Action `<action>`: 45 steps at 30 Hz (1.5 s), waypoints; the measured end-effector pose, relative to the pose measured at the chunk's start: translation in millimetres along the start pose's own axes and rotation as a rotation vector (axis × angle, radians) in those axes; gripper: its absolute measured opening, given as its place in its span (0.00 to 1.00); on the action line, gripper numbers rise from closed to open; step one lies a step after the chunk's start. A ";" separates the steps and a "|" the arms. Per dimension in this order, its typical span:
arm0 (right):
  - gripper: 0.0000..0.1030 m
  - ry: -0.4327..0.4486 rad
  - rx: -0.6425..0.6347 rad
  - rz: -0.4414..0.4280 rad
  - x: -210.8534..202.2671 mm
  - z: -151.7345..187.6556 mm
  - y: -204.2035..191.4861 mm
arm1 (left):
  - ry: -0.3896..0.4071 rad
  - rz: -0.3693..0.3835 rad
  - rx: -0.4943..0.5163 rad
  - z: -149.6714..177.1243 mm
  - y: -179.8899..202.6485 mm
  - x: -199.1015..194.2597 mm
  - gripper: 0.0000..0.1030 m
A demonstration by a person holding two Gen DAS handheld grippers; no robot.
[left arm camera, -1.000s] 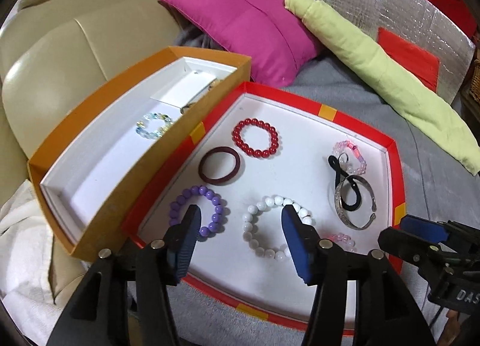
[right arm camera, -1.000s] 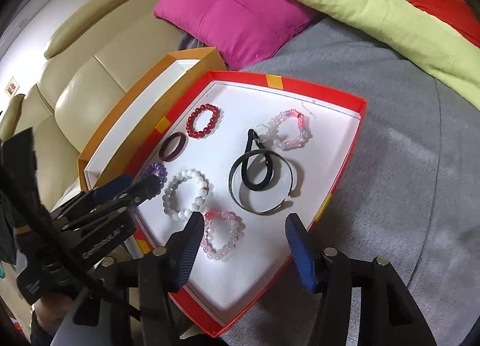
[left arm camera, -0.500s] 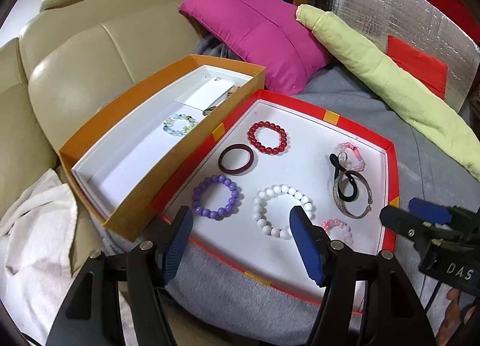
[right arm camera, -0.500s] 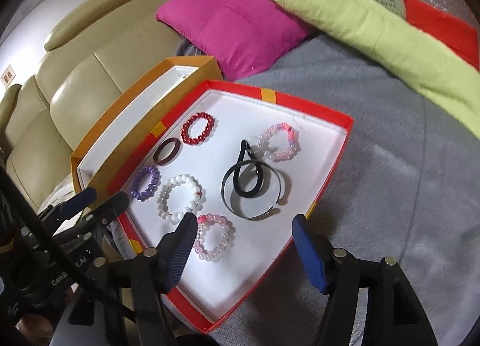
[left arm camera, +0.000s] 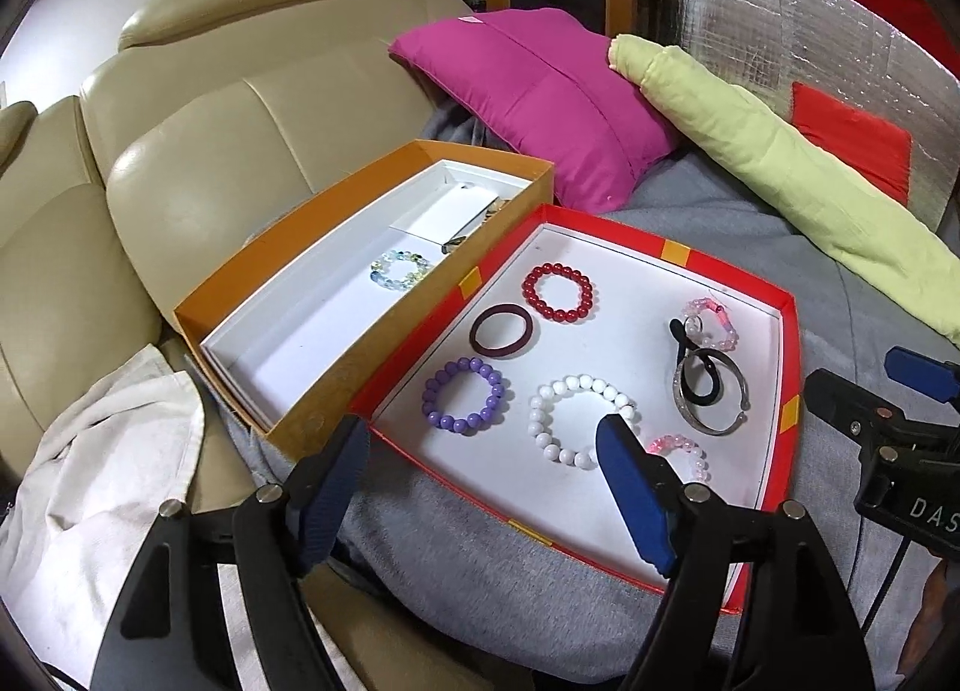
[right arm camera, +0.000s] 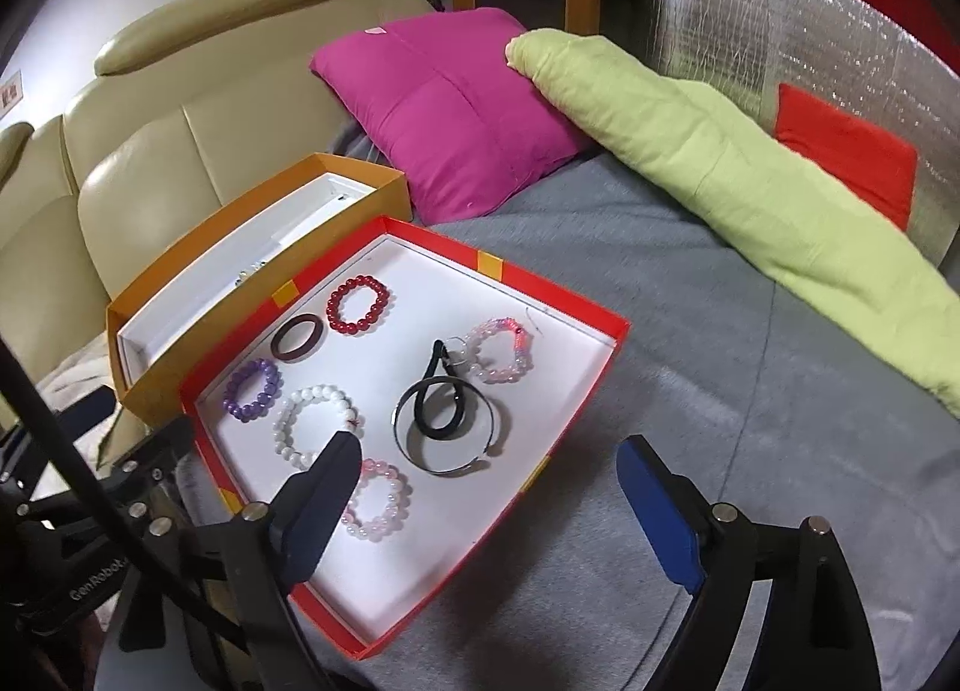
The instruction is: Organize jewelry
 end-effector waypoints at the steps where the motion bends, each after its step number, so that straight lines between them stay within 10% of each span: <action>1: 0.87 0.004 -0.007 0.006 -0.7 0.4 0.1 | 0.000 -0.004 -0.004 0.4 0.1 -0.9 0.76; 45: 0.90 0.032 -0.113 -0.015 -5.8 8.9 2.5 | 0.018 -0.034 -0.034 -2.5 14.4 -10.6 0.76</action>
Point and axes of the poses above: each gripper's, at about its wrist camera, not at the fingertips, and x roughly the way its jaws point, y to its right, z to its underside, the point moved 2 cm from there along x, roughly the way its jaws point, and after that the axes turned 14 degrees about x, right-handed, at the moved point
